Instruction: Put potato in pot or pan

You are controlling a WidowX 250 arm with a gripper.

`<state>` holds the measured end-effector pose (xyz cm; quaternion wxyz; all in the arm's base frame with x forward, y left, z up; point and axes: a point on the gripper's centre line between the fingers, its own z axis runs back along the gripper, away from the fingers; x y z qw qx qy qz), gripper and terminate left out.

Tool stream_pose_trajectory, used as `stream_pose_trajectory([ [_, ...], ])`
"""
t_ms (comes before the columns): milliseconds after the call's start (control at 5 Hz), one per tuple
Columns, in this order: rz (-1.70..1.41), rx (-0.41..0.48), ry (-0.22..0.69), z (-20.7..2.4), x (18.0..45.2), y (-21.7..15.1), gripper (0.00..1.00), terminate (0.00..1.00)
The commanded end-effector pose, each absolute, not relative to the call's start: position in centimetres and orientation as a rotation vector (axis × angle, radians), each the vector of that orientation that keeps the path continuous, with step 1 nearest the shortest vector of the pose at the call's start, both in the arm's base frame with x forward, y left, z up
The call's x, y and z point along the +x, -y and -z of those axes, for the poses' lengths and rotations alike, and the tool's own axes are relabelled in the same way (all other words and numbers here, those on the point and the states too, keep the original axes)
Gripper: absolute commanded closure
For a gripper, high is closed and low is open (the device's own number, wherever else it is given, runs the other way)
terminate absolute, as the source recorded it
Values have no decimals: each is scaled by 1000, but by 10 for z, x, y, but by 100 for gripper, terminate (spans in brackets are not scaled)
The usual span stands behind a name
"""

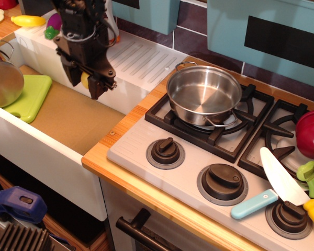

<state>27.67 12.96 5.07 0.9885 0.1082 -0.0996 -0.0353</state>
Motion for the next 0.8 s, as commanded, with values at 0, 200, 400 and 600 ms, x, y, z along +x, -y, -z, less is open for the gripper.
stream_pose_trajectory([
  [0,127,221,295,-96,302,-104,100,0],
  [200,113,264,304,-108,313,-75,100,0],
  [400,82,238,313,-114,325,-42,100,0],
  [600,49,227,321,-119,324,-20,100,0],
])
